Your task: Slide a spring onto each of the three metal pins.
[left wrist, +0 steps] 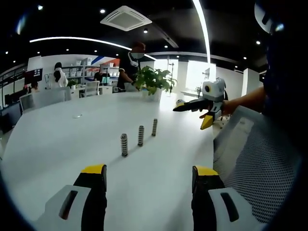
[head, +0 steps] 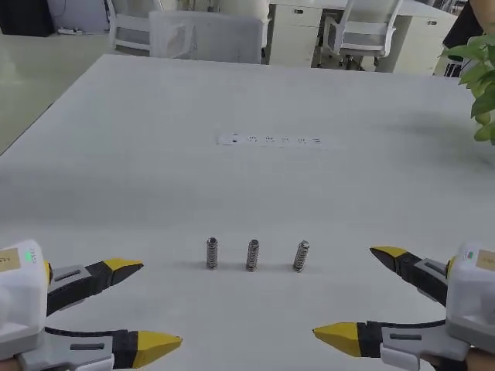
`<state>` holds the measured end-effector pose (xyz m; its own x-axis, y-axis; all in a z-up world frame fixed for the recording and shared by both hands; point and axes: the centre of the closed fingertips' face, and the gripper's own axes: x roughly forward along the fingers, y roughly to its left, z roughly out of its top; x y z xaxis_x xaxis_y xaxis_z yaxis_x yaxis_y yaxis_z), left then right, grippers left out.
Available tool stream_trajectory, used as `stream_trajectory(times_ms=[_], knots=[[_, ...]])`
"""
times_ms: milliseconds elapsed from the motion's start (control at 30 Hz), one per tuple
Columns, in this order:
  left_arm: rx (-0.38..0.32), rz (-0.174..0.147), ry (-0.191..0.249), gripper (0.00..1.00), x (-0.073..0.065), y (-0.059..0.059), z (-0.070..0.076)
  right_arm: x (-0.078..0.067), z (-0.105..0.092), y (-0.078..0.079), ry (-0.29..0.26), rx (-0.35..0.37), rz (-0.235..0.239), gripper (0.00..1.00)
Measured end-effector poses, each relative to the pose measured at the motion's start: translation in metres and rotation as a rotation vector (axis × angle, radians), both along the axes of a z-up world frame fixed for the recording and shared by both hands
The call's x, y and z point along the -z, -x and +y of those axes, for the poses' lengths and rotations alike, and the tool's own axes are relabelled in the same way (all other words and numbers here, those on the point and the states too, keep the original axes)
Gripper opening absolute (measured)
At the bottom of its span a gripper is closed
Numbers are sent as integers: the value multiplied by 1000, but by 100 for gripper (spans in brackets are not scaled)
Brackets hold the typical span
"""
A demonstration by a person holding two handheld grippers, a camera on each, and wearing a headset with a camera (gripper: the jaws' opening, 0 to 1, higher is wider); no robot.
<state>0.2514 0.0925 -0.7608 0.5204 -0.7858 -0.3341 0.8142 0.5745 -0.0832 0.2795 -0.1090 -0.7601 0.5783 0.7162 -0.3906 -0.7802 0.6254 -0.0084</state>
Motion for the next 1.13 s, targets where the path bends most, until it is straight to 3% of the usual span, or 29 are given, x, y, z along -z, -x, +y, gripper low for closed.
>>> stream_trajectory(times_ms=[300,1133], knots=[[0,0,-2,68,0,-1,0,-4,1,-1,-7,2,-16,97],[1,1,-1,68,-1,0,-1,-1,0,3,-3,-4,4,96]])
